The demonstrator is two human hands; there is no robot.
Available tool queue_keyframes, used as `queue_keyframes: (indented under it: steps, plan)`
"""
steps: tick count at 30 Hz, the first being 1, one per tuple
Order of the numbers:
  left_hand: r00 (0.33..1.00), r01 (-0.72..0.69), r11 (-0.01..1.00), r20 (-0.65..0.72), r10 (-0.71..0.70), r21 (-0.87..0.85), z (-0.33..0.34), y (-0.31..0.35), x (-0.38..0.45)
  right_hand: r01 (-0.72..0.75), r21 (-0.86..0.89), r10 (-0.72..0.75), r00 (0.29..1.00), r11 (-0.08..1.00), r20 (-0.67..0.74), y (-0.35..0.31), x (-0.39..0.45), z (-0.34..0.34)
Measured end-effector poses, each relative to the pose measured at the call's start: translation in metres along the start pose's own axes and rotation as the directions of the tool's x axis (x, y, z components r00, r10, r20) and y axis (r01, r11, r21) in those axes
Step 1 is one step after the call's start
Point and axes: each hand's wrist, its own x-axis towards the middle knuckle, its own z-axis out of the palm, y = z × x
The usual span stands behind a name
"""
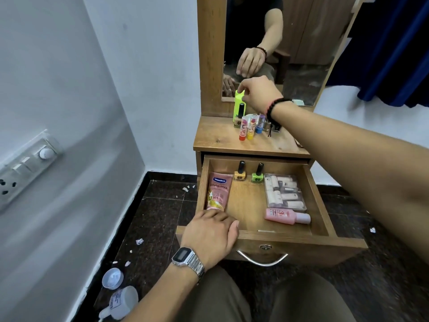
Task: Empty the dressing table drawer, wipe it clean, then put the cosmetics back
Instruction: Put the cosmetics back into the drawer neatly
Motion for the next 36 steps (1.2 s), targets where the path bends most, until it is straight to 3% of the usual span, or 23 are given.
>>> queue_keyframes:
  steps: [4,11,17,24,26,30,36]
  plan:
    - [1.000,0.004,1.000,0.007,-0.004,-0.005,0.002,-0.001,0.000,0.030,-0.145,-0.011,0.992,0.989,0.129,0.000,0.017,0.011]
    - [1.000,0.014,1.000,0.020,-0.014,-0.022,0.002,-0.001,0.001,0.006,-0.185,0.032,0.979,0.983,0.202,-0.002,0.022,0.022]
    - [1.000,0.014,1.000,0.019,-0.014,-0.027,0.001,-0.001,0.001,0.008,-0.150,0.015,0.989,0.989,0.148,-0.003,0.015,0.017]
    - [1.000,0.003,1.000,-0.018,-0.003,0.002,0.000,0.000,0.001,0.187,-0.028,-0.189,0.979,0.982,-0.079,-0.041,-0.020,-0.040]
    - [1.000,0.002,1.000,-0.019,-0.001,0.012,-0.001,0.000,0.001,0.224,0.046,-0.222,0.974,0.973,-0.039,-0.051,-0.046,-0.045]
    - [1.000,-0.008,1.000,-0.024,0.008,0.016,-0.003,0.001,0.001,0.184,0.157,-0.213,0.958,0.970,0.193,-0.052,-0.110,-0.023]
    - [1.000,-0.003,0.999,-0.013,0.004,0.037,-0.002,0.000,0.001,0.073,0.045,-0.085,0.934,0.996,0.347,-0.013,-0.150,0.052]
